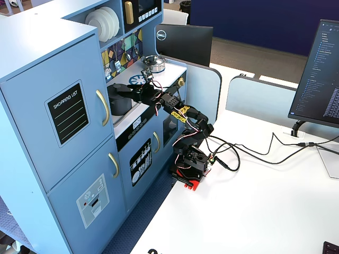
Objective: Take off the lid from the gray recipient and place it on the counter
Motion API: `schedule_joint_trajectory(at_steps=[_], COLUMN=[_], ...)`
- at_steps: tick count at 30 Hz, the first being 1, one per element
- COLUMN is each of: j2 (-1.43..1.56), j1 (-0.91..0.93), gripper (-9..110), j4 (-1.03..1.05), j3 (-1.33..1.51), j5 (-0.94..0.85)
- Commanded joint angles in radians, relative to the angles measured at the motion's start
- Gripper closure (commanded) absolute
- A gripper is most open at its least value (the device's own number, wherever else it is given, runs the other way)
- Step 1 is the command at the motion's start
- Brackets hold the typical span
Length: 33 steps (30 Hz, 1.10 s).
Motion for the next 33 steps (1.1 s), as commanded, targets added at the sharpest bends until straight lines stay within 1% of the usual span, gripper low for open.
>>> schedule_joint_trajectory(at_steps=[1,14,15,18,22,33], j2=[-0.061,-0.284,-0.293,-0.307,-0.31,-0.268], j1=[0.005,-0.002,-0.005,-0.017,-0.012,0.017], gripper=[81,83,84,102,102,102], j4=[-0.048,-0.089,-0.089,-0.078,-0.074,-0.069], j3=[-0.097,-0.258,-0.267,-0.275,-0.287,-0.397], j5=[-0.009,-0.011,-0.011,-0.044,-0.028,-0.087])
